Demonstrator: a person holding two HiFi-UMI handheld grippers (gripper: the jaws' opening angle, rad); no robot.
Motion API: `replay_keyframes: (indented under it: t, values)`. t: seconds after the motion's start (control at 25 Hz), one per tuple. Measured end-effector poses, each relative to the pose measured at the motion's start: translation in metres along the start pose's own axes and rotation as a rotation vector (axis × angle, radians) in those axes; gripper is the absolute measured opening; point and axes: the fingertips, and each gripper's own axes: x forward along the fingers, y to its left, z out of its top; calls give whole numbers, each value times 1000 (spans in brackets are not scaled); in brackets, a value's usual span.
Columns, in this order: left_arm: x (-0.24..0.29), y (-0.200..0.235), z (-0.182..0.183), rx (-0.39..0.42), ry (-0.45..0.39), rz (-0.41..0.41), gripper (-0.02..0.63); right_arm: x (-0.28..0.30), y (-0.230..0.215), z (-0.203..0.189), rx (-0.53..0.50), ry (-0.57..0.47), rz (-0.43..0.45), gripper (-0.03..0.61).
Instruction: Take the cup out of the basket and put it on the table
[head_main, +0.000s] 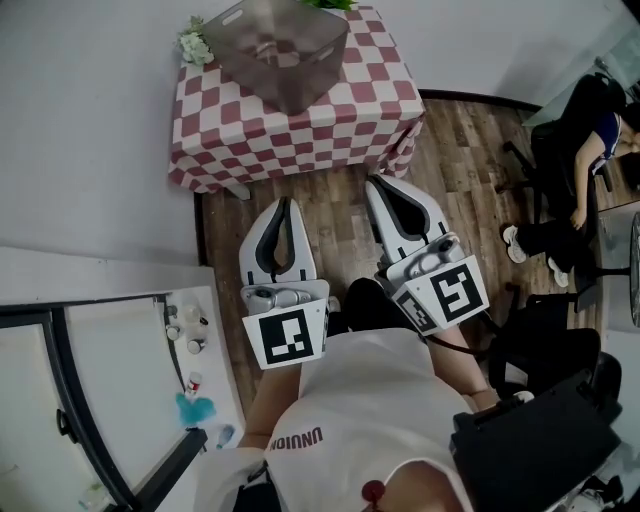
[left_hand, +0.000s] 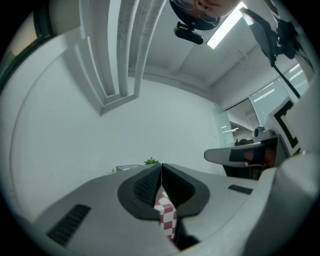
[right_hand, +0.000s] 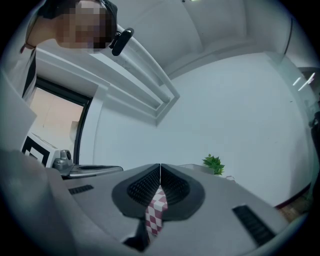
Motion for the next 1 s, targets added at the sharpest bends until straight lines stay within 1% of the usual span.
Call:
replay_keyframes:
  t: [0.12,0.32,0.48,0.72,0.84,1.0]
  values:
    - [11,3,-3,-15,-9,-4,17,7,-8,-6,-5,8,-11,18]
    - [42,17,-7,-19,-7,29,17,37,-32,-9,6,1,-10,18]
    - [79,29,-7,-21,-11,61,17,75,-56,-8,-1,0,29,18]
    - [147,45,-8,0,2,113,17,140,-94,-8,-3,21,93,18]
    - [181,54,-6,21,6,144,17,172,-115,-6,-3,30,127,18]
    - [224,66,1,51,-13,178,15,210,-138,-4,-20,32,170,18]
